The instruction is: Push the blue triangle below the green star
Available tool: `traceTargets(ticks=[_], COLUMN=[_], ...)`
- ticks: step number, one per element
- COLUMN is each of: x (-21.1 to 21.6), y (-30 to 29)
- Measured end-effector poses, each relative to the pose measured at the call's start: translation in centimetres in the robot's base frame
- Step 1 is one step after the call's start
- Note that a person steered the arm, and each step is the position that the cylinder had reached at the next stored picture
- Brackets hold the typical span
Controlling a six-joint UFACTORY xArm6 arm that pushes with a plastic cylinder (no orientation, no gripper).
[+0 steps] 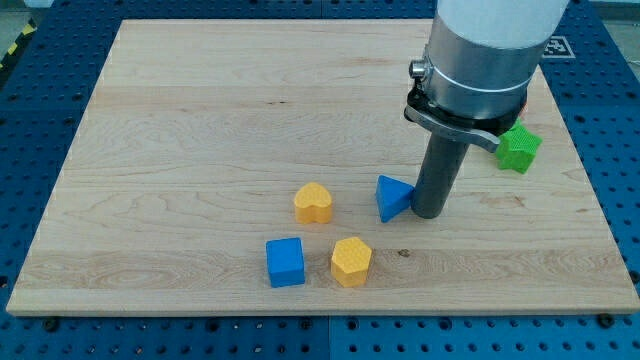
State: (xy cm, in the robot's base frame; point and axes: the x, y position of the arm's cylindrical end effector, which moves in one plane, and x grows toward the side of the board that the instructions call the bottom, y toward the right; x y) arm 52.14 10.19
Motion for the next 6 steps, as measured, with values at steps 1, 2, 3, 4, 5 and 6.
traceTargets(ticks=[1, 2, 3, 4, 5, 6], x=[1.8, 2.1, 1.4, -1.2, -1.6, -1.6], y=[-2.7, -6.5, -10.1, -9.4, -4.8, 1.4])
